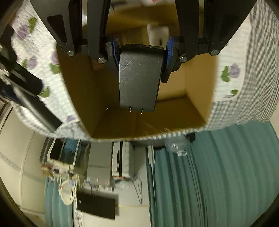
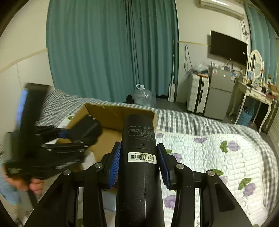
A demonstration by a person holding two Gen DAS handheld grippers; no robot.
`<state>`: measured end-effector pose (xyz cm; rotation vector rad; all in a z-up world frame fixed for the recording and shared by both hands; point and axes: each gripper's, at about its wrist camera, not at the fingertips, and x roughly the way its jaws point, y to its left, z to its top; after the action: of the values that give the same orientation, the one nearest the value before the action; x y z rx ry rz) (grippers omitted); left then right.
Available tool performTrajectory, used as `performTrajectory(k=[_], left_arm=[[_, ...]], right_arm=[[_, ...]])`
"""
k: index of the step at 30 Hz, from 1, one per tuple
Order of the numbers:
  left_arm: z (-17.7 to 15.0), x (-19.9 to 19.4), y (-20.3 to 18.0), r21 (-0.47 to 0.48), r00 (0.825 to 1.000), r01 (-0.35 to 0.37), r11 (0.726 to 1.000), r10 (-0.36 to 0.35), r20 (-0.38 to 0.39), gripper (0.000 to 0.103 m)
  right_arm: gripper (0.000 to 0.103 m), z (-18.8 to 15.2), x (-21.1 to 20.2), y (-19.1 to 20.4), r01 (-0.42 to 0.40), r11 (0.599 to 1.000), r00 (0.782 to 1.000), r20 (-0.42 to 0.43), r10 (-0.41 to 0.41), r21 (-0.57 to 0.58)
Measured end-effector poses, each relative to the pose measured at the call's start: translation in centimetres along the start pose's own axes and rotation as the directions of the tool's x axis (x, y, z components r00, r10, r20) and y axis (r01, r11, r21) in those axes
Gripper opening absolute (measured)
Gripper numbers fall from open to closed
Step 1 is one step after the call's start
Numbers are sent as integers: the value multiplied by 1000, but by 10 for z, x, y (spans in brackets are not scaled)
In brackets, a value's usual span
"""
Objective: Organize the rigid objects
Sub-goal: 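Lower the black charger into the box with the left gripper while the right gripper drops the black bottle in, then grasp the red-capped pill bottle with the left gripper while the right gripper grasps the white cylindrical device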
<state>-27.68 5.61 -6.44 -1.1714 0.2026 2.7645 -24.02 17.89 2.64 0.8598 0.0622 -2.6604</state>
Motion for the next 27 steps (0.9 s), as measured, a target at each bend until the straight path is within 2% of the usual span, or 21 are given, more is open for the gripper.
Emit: performTrajectory(k=[6,9,16,19,25,26,27], left_arm=[[-4,28,-5,-12,1000,-6,1000,6,-19,45],[-5,13,-1,-37,999,-36,999,37,25,66],[-3,-36,28,-50,995,-54,997,58,83,67],[-7,-59,43,-62,991,-65,996,72,115,69],[-19,-74,55,-60,987,-87,994,94,132,69],[-22,-75,56,-57,987,-82,995,89,130,69],[-23,-76,57,-57,988,-80,995,87,128,69]], right_arm=[[40,-9,19,-6,-9,1000,999,-52,10,5],[40,-10,17,-4,0,1000,999,-50,-1,-7],[40,13,25,18,-24,998,999,-42,22,-52],[40,26,49,27,-46,996,998,-48,43,-70],[42,28,83,33,-35,997,996,-82,29,-72],[53,28,80,32,-24,998,997,-73,19,-62],[71,28,75,30,-16,999,998,-58,13,-51]])
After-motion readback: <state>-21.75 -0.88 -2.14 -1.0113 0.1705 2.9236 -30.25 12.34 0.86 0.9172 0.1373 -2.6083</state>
